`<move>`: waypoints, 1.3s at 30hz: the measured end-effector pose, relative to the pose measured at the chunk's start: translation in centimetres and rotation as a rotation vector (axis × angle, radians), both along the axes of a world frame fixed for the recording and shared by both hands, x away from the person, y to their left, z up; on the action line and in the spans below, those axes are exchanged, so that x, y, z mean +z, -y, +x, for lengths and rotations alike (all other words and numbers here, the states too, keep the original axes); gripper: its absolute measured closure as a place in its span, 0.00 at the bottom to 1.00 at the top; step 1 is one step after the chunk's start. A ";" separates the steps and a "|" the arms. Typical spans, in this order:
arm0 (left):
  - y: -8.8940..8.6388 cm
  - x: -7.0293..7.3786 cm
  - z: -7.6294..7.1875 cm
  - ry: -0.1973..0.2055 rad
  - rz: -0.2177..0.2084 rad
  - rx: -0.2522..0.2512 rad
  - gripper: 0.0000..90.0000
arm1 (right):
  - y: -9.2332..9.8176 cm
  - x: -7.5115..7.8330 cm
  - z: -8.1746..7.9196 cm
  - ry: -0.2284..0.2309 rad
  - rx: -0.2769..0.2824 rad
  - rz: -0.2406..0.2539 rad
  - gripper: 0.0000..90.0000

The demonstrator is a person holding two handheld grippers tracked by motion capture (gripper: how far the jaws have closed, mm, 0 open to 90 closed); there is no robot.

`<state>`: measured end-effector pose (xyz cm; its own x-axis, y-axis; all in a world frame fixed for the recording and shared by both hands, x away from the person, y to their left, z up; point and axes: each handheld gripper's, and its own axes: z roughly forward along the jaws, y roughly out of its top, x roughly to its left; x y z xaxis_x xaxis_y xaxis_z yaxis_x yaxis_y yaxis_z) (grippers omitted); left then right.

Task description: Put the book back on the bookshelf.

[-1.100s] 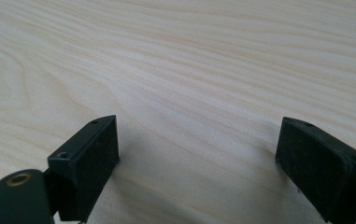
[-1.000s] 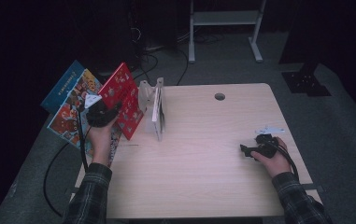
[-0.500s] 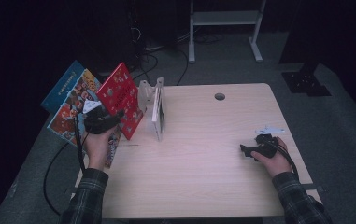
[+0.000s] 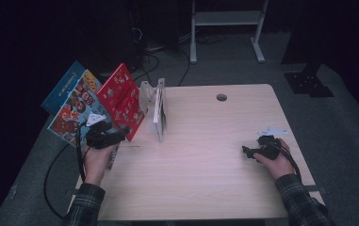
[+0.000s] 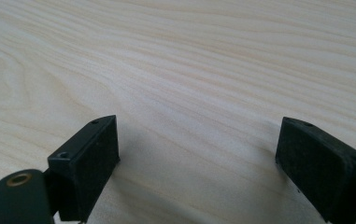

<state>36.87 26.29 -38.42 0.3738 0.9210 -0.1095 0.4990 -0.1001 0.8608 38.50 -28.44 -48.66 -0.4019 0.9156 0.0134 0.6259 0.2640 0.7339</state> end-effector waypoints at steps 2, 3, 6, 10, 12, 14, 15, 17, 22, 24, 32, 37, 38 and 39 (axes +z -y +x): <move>0.7 -0.2 -0.3 -0.013 0.008 -0.045 0.17 | 0.0 0.0 0.0 0.000 0.000 0.000 0.13; 1.0 -0.4 -0.3 -0.025 0.011 -0.074 0.13 | 0.0 0.0 0.0 0.000 0.000 0.000 0.13; 2.1 -0.8 -0.5 -0.056 0.023 -0.141 0.07 | 0.0 0.0 0.0 0.000 0.000 0.000 0.13; 3.4 -1.5 -0.8 -0.084 0.060 -0.204 0.01 | 0.0 0.0 0.0 0.000 0.000 0.000 0.13; 3.8 -1.9 -1.0 -0.097 0.070 -0.231 0.00 | 0.0 0.0 0.0 -0.001 -0.002 0.000 0.13; 4.4 -2.3 -1.3 -0.106 0.084 -0.259 0.00 | 0.0 0.0 -0.1 -0.001 -0.004 0.000 0.13; 4.6 -2.5 -1.4 -0.107 0.086 -0.279 0.00 | 0.0 0.0 -0.1 -0.001 -0.005 0.000 0.13; 5.2 -3.1 -1.7 -0.118 0.099 -0.310 0.00 | 0.0 0.0 -0.1 -0.003 -0.009 0.000 0.13; 6.7 -4.9 -2.1 -0.169 0.137 -0.385 0.00 | 0.0 0.0 -0.2 -0.002 -0.016 0.000 0.13; 7.4 -5.7 -2.1 -0.209 0.154 -0.407 0.00 | -0.1 0.0 -0.2 -0.002 -0.017 0.001 0.13; 9.5 -8.3 -2.6 -0.326 0.250 -0.469 0.00 | -0.1 0.0 -0.2 -0.002 -0.017 0.000 0.13; 10.0 -8.7 -2.9 -0.281 0.317 -0.491 0.00 | -0.1 0.0 -0.2 -0.002 -0.018 0.001 0.13; 10.1 -9.0 -3.0 -0.248 0.338 -0.491 0.00 | -0.1 0.0 -0.2 -0.002 -0.018 0.000 0.13; 10.0 -9.2 -3.1 -0.225 0.319 -0.498 0.00 | -0.1 0.0 -0.2 -0.002 -0.019 0.001 0.13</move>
<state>33.76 16.26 -47.61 0.7662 0.6424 0.0164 0.4912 -0.6018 0.6297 38.28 -28.37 -48.66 -0.3848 0.9229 0.0153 0.6324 0.2515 0.7326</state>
